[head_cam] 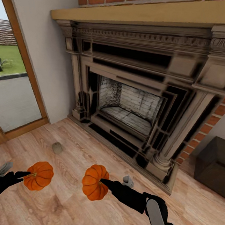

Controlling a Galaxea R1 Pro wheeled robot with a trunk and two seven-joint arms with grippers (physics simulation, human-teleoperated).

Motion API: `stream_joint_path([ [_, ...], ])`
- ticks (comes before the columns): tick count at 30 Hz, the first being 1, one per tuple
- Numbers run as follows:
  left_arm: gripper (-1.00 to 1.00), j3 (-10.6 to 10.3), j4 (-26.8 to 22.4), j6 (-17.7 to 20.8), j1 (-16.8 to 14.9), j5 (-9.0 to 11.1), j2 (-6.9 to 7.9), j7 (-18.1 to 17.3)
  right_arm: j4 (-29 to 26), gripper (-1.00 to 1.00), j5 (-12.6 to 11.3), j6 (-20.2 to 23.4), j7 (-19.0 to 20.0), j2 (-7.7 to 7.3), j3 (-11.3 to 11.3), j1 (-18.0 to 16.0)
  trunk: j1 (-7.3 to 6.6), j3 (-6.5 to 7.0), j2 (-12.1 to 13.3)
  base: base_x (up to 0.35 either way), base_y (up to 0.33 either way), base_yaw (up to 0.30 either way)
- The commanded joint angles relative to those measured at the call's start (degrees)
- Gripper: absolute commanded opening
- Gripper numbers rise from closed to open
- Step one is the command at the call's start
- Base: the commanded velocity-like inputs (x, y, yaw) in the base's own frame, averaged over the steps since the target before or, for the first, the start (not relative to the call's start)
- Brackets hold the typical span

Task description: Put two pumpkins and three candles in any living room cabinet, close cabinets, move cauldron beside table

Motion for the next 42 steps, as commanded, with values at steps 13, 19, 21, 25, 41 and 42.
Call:
stream_joint_path([
  [13, -1.0, 0.1, 0.0, 0.2, 0.0, 0.8, 0.04, 0.0, 0.9, -1.0, -0.1, 0.0, 0.0, 0.04, 0.0, 0.0, -2.86, 2.36, 5.2, -0.098, 0.0, -0.281],
  [19, -1.0, 0.1, 0.0, 0.2, 0.0, 0.8, 0.04, 0.0, 1.1, -1.0, -0.1, 0.0, 0.0, 0.0, -0.1, 0.0, -4.18, 3.44, 7.6, -0.002, 0.0, -0.281],
  [21, -1.0, 0.1, 0.0, 0.2, 0.0, 0.8, 0.07, -0.1, 1.1, -1.0, -0.1, 0.0, 0.1, 0.01, -0.1, 0.0, -4.62, 3.79, 8.4, 0.0, 0.0, -0.281],
  [25, -1.0, 0.0, 0.0, 0.2, 0.0, 0.8, 0.05, 0.0, 1.1, -1.0, -0.1, 0.0, 0.1, 0.0, -0.1, 0.0, -5.5, 4.51, 10.0, -0.049, 0.0, -0.281],
  [41, -1.0, 0.1, 0.0, 0.2, 0.0, 0.8, 0.07, 0.0, 1.1, -1.0, 0.0, -0.1, 0.1, 0.02, -0.1, 0.0, -9.01, 7.66, 16.5, -0.134, 0.0, -0.281],
  [42, -1.0, 0.1, 0.0, 0.2, 0.0, 0.8, 0.06, 0.0, 1.2, -1.0, -0.1, -0.1, 0.1, 0.01, -0.1, 0.0, -9.23, 7.86, 16.9, -0.002, 0.0, -0.281],
])
